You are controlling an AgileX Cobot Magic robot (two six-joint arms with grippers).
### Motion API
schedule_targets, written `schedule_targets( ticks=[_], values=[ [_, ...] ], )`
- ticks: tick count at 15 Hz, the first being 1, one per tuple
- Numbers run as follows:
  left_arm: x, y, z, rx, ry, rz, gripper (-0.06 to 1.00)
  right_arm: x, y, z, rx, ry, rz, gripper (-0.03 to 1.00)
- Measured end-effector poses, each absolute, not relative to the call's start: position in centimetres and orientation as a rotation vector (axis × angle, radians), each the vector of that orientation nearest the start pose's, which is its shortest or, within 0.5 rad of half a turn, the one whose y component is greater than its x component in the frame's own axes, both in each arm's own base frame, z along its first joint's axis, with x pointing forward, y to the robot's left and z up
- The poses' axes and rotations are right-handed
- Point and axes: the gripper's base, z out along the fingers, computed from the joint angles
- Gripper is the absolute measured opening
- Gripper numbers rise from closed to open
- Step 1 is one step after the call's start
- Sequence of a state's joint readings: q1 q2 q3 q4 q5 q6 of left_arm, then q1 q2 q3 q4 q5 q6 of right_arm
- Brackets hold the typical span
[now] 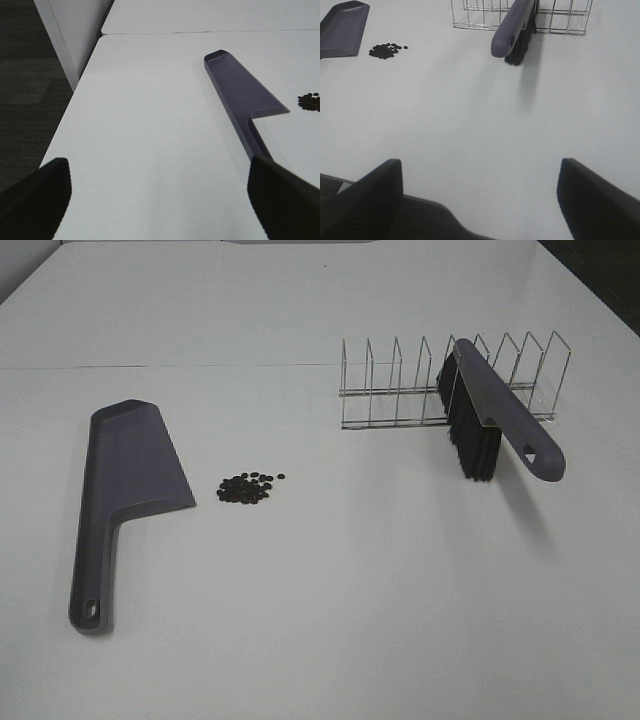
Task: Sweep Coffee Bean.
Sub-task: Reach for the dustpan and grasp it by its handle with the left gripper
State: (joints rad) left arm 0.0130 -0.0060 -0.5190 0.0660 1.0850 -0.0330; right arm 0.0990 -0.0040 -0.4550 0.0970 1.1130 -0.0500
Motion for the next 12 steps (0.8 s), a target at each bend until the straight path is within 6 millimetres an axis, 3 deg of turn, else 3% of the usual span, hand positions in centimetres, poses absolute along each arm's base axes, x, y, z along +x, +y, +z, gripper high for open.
schedule_targets(
  ticks=[12],
  values=[
    [-0.92,0.52,28.06,-0.052,2.042,0.066,0.88,-0.40,0.76,26.09,-0.164,2.131,0.147,0.79]
  ],
)
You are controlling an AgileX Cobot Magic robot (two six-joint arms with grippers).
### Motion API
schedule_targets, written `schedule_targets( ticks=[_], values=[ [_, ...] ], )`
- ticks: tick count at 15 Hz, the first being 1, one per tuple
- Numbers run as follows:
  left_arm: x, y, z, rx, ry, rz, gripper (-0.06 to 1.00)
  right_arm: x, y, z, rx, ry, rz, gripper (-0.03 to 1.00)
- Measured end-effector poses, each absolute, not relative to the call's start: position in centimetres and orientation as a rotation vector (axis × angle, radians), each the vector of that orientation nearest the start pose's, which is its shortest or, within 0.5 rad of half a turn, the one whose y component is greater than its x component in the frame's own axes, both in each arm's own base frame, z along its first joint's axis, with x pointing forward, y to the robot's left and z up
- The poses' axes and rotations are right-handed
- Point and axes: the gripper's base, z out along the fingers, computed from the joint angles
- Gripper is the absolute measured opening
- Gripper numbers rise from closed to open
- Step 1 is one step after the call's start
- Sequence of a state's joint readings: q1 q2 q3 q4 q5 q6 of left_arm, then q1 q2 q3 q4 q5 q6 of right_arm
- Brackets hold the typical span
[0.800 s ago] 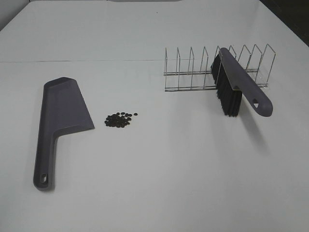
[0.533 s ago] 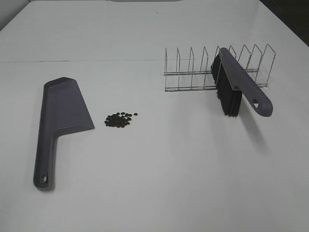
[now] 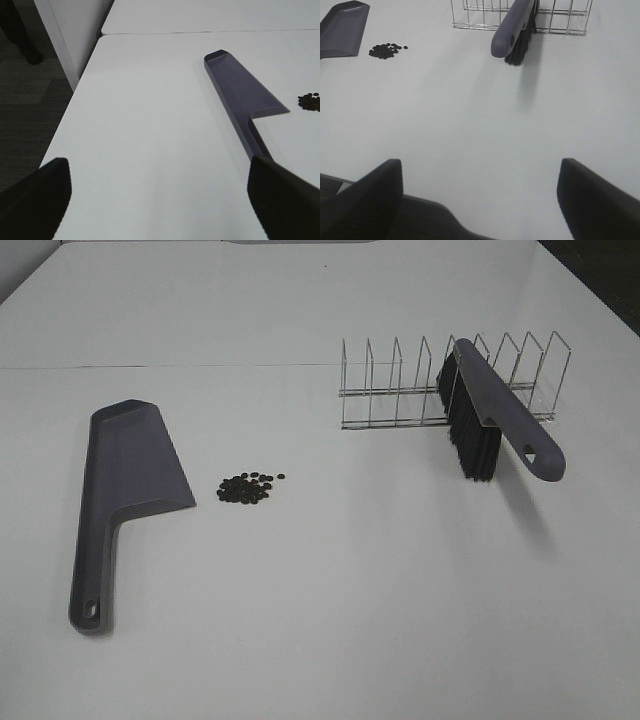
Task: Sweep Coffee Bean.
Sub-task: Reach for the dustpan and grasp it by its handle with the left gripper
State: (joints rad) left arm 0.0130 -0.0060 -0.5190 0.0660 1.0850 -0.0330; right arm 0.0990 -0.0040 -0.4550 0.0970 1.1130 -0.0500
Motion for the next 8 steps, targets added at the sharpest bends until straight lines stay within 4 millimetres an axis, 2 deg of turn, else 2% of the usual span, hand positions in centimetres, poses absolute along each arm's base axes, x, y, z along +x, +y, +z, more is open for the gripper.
schedule_targets(
  ticks=[8],
  values=[
    [-0.92,0.52,28.06,-0.052,2.042,0.066,0.88,-0.40,0.76,26.09,-0.164,2.131,0.147,0.79]
  ],
)
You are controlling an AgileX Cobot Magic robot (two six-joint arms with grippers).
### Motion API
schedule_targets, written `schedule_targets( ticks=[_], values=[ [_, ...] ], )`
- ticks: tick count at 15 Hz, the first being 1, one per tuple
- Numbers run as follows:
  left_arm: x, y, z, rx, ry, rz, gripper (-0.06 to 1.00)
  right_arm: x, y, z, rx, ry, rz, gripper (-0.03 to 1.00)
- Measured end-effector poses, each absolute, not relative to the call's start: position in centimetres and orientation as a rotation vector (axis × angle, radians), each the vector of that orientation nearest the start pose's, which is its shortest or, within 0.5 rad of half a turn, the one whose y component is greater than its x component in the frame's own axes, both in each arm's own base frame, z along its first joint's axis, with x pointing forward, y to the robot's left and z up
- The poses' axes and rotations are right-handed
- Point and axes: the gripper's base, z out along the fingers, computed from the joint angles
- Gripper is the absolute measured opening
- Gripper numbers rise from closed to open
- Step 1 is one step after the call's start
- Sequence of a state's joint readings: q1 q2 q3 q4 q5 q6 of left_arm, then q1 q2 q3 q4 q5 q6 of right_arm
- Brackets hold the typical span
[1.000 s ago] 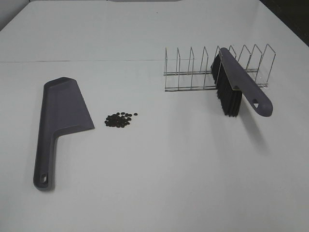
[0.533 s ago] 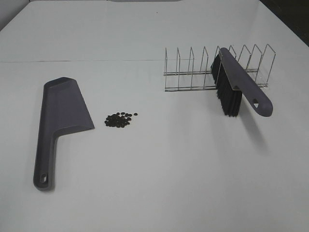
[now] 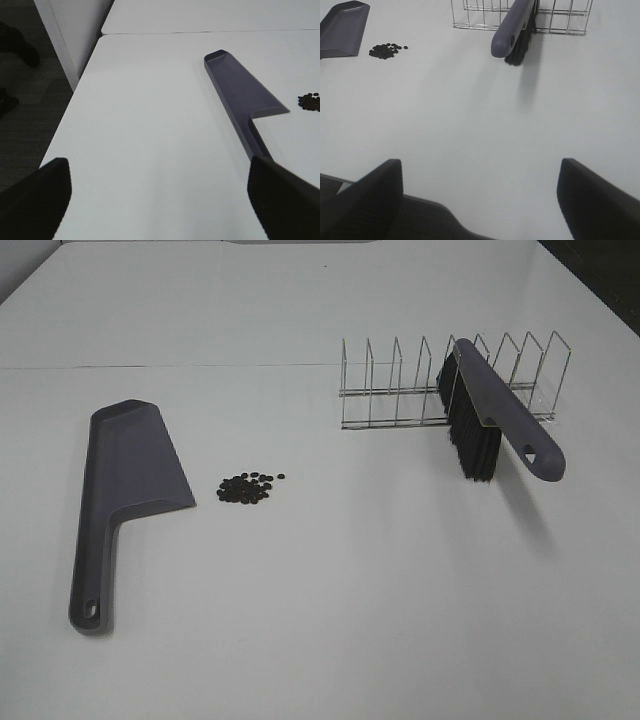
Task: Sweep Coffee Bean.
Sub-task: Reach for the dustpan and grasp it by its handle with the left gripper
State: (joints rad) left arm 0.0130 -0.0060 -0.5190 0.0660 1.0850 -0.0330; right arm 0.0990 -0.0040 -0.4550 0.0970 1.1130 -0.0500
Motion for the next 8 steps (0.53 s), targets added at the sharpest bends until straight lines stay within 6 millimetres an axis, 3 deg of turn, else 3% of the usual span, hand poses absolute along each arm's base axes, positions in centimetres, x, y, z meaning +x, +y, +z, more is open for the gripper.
schedule_targets(
  ticks=[8],
  values=[
    [-0.92,0.52,28.06,-0.052,2.042,0.066,0.88,-0.40,0.76,26.09,-0.164,2.131,0.147,0.79]
  ],
)
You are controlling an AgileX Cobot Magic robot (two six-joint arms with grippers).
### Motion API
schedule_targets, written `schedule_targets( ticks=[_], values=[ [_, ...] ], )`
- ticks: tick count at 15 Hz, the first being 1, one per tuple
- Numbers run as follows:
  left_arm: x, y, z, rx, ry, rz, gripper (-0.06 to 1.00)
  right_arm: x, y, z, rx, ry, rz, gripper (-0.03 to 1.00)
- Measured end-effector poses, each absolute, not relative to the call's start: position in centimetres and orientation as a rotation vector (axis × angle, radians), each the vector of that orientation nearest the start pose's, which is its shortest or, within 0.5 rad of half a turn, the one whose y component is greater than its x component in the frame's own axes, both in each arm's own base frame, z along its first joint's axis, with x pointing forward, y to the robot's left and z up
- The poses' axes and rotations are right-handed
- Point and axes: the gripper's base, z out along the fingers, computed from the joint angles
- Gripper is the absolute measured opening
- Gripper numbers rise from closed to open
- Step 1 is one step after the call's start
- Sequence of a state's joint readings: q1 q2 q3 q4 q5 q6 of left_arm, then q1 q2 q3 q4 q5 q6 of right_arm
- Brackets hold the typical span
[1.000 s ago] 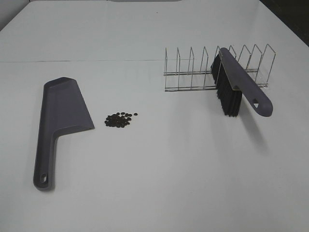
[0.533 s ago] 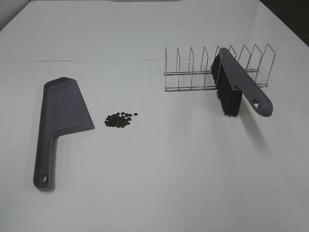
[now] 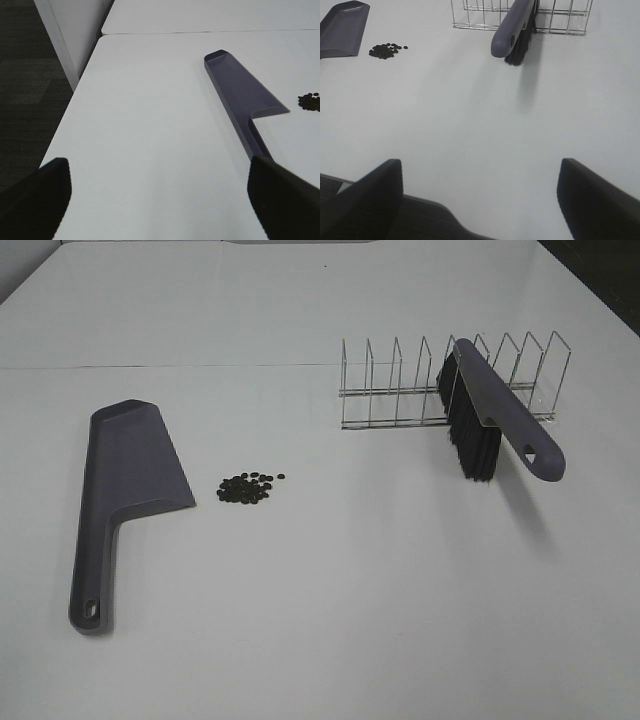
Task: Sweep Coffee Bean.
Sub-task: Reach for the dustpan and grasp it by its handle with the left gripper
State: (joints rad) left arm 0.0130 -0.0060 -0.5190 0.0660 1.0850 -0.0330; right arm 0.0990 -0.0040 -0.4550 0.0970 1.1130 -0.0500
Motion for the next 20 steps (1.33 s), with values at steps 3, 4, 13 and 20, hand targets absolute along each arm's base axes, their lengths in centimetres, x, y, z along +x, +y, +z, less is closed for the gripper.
schedule_targets(
  ticks=[3,4,13,20],
  values=[
    [-0.9,0.5,28.1,-0.052,2.042,0.066,0.88,-0.4,0.8,26.1,-0.164,2.131,0.147,0.79],
    [-0.9,0.5,28.1,-0.052,2.042,0.066,0.88,-0.4,0.8,26.1,-0.164,2.131,0.147,0.79],
    [-0.9,0.5,28.1,-0.052,2.042,0.066,0.88,-0.4,0.7,26.1,-0.164,2.131,0.146,0.79],
    [1.6,0.5,29.6,-0.049,2.158,0.069,0.88,1.1,0.9,27.1,-0.151,2.134,0.149,0.79]
  ],
)
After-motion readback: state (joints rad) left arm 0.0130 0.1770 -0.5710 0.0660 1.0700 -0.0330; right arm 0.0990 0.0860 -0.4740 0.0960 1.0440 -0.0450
